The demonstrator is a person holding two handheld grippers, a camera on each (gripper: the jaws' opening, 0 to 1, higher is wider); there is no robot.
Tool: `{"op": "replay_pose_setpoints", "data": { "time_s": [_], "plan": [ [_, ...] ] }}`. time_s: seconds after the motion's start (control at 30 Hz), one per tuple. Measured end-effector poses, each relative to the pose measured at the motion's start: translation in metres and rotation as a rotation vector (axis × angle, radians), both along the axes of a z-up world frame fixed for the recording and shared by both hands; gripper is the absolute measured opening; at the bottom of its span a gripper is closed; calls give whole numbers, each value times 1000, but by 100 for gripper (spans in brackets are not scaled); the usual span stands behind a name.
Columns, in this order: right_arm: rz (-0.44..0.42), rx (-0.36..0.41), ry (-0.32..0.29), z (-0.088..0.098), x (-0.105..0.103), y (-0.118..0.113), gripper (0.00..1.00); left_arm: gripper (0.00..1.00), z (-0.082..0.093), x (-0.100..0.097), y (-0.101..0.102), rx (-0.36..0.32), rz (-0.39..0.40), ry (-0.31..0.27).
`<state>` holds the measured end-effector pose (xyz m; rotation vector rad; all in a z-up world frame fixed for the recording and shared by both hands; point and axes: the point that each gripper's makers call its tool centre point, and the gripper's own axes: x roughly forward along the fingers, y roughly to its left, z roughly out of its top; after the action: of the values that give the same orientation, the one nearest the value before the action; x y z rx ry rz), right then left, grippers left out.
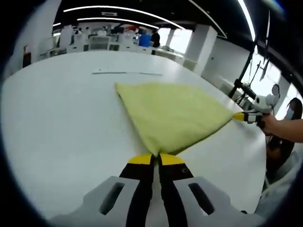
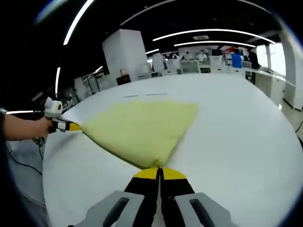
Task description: Fold the garment on the visible template until the final outline fits inside the template.
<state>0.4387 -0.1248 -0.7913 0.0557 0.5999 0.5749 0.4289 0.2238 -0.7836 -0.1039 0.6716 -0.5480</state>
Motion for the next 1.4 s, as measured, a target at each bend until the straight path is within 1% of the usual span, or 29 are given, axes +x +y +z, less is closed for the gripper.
{"op": "replay_pose_setpoints", "data": {
  "time_s": [0.13, 0.27, 0.37, 0.57, 0.67, 0.77, 0.9, 1.1, 1.17, 1.23, 1.3, 1.4],
  "plan": [
    [-2, 1, 1, 1, 0, -6, 0, 0, 0, -1, 1, -3, -5, 3],
    [22, -31, -9, 1, -3, -4, 0, 0, -2, -4, -3, 14, -28, 9],
    [36, -44, -11, 0, -5, -5, 0, 0, -3, -5, -3, 14, -33, 11],
    [50, -56, -15, 0, -12, -10, 0, 0, -5, -13, -7, 21, -64, 16],
    [51, -56, -19, 1, -19, -13, 0, 0, -6, -19, -12, 27, -83, 19],
    [59, -65, -27, 3, -28, -19, 0, 0, -7, -21, -12, 28, -106, 17],
    [65, -70, -28, 2, -42, -27, 0, 0, -8, -31, -22, 40, -147, 16],
    [55, -59, -28, 5, -64, -39, 0, 0, -10, -46, -34, 22, -179, 19],
    [59, -72, -27, 3, -70, -42, 0, 0, -11, -52, -37, 21, -189, 20],
    [64, -86, -25, 2, -75, -45, 0, 0, -10, -56, -41, 19, -195, 19],
    [59, -82, -21, 1, -78, -48, 0, 0, -10, -59, -43, 20, -203, 19],
    [52, -79, -22, 1, -77, -48, 0, 0, -10, -62, -44, 21, -206, 17]
  ]
}}
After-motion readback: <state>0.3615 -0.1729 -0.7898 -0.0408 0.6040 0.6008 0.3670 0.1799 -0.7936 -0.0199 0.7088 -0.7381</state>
